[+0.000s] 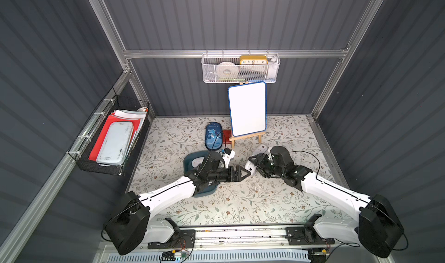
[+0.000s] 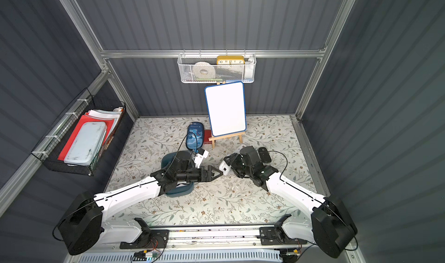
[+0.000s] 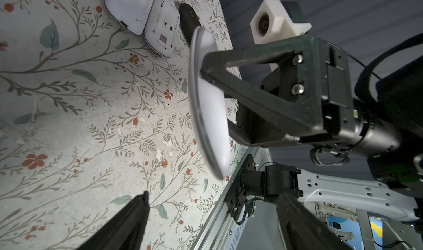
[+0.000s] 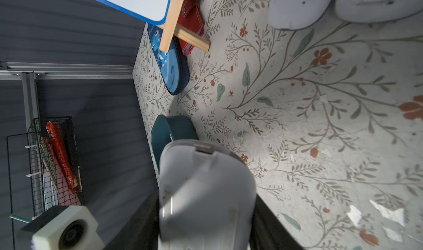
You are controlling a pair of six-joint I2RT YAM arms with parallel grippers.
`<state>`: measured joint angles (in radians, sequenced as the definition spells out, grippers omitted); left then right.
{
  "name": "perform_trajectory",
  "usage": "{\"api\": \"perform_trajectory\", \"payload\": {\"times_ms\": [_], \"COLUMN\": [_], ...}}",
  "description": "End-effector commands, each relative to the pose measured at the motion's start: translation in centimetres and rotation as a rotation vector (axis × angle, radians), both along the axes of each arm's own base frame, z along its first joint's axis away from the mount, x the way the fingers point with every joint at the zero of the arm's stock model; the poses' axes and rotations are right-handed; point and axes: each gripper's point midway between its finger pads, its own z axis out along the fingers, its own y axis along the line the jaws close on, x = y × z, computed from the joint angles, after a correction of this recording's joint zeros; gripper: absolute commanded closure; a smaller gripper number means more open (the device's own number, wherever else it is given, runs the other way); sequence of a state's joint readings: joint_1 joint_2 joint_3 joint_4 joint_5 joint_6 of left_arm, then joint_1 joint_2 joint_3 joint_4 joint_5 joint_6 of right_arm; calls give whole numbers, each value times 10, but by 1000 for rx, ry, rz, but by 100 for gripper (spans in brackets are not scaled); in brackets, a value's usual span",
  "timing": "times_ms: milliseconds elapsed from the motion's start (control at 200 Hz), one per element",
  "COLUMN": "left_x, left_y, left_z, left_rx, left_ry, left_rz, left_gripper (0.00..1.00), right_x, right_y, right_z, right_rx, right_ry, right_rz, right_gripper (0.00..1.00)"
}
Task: Put the mouse in the storage box
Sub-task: Pick up the mouse from the center of the board.
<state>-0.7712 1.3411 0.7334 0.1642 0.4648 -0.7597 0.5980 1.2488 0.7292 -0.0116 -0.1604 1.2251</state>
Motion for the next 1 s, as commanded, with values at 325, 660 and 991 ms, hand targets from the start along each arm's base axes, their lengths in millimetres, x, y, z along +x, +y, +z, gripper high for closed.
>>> {"api": "perform_trajectory", "payload": {"times_ms": [325, 660, 991], "left_x": [20, 25, 50], "left_y": [-19, -13, 68], "left_z": [4, -3, -15], "left_rx": [-2, 43, 384], "left_ry": [-19, -18, 6], "left_rz": [33, 78, 475], "left_gripper": [43, 98, 100], "right_x": [-7, -9, 5], "right_y": [26, 30, -55], "right_z": [12, 8, 4], "right_rx": [25, 16, -394], "right_ry": [-22, -16, -164], "right_rz": [70, 89, -83], "right_gripper": [56, 46, 1]}}
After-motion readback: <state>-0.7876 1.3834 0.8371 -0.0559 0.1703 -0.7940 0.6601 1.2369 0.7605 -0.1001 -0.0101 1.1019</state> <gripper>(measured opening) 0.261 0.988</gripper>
